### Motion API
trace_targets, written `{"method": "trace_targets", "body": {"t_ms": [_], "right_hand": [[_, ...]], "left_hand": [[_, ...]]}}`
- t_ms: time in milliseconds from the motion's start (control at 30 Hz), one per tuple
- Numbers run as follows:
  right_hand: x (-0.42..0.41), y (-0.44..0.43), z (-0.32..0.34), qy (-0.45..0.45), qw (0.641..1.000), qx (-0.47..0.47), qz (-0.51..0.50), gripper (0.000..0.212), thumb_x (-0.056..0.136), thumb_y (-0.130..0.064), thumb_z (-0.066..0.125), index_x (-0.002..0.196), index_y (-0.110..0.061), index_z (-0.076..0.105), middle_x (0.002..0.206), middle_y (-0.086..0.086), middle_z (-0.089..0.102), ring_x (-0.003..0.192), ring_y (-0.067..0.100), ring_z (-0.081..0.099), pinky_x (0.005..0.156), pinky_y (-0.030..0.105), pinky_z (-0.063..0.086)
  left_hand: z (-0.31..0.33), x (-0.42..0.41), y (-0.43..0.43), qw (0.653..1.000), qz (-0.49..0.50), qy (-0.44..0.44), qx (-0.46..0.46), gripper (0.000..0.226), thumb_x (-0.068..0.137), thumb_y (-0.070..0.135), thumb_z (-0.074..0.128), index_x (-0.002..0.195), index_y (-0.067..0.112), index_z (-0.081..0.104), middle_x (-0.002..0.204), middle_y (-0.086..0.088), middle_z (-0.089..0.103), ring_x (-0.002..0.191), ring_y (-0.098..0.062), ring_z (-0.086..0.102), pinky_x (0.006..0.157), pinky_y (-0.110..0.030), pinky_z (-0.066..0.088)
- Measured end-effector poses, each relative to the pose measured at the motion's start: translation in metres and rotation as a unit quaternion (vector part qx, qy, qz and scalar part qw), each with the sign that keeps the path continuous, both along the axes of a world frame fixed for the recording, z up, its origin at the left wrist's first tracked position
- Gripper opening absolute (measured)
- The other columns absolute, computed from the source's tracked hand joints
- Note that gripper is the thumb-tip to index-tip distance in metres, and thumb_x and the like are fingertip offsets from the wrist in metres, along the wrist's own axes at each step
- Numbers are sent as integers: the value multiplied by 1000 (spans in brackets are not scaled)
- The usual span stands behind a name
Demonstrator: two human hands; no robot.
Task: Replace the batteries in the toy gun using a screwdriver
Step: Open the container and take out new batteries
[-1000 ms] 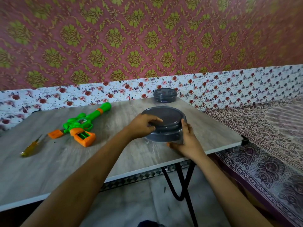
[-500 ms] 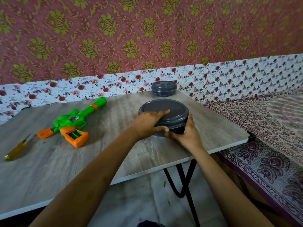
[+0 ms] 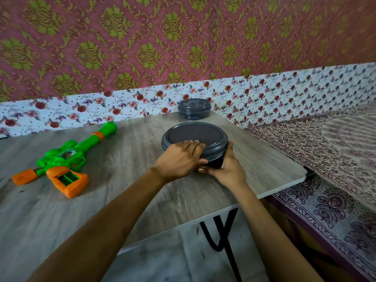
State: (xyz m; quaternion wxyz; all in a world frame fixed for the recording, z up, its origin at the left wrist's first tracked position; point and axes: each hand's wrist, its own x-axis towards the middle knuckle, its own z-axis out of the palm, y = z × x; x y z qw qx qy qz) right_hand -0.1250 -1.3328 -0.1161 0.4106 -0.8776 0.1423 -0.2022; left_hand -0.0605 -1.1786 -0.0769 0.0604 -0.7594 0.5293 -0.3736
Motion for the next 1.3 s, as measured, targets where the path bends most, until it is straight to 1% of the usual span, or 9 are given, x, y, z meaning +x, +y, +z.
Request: {"method": "trace_targets", "body": {"t_ms": [300,433,533,667,867,967,1067,1200,1300], "right_hand": [[-4,3,4,17,1000,3,-3,131,54,-51,83,149,-14,0,139,6,50,123,26,52,97,42,46],[-9,4,7,19,1000,2,2,133,54,-54,81,149,-14,-3,147,7,40,129,27,46,101,44,43],[-12,3,10,12,1000,3,18,131,58,-53,80,149,-18,-8,156,4,18,138,25,32,107,41,34],[-14,4,7,-15,999,31,24,131,53,-60,78,149,-27,-5,158,1,9,143,23,21,114,46,28],[-8,3,1,-60,996,68,17,119,49,-80,66,145,-35,13,151,-6,32,133,17,40,105,47,41],[-4,1,-1,-66,996,65,14,115,50,-83,63,144,-37,15,149,-7,34,133,17,40,104,47,42],[0,-1,-3,-58,995,75,14,118,47,-84,63,144,-41,12,151,-8,31,135,17,37,105,48,40],[3,-3,-5,-57,996,69,12,121,45,-84,63,145,-38,13,151,-7,30,137,15,35,106,47,40],[5,-4,-7,-58,996,66,13,121,44,-85,62,145,-37,13,151,-7,30,137,15,34,106,47,40]], "left_hand": [[17,8,3,999,-49,-4,-23,55,99,40,27,101,-2,63,74,-14,69,57,-26,66,40,-28,50],[50,15,8,981,-30,58,-183,70,98,50,10,110,0,58,74,-13,66,50,-22,58,45,-23,39],[74,25,8,941,29,144,-305,73,88,55,14,120,1,53,89,-20,66,69,-30,63,57,-28,36],[84,59,5,849,131,250,-447,52,99,43,29,120,0,50,100,-24,63,89,-37,62,63,-33,39],[77,106,2,582,170,461,-648,52,102,39,27,118,-4,50,118,-25,57,108,-39,55,87,-45,45],[59,124,5,498,183,512,-676,51,102,38,32,112,-6,56,102,-23,63,91,-35,61,71,-40,47],[35,133,5,421,150,574,-686,31,102,27,38,88,5,54,85,-10,58,64,-17,54,66,-33,56],[11,143,3,441,146,631,-621,29,100,22,42,117,0,52,95,-15,63,63,-17,59,54,-26,52],[7,141,5,489,205,652,-542,27,93,16,54,113,-2,58,92,-16,63,68,-20,58,63,-31,52]]}}
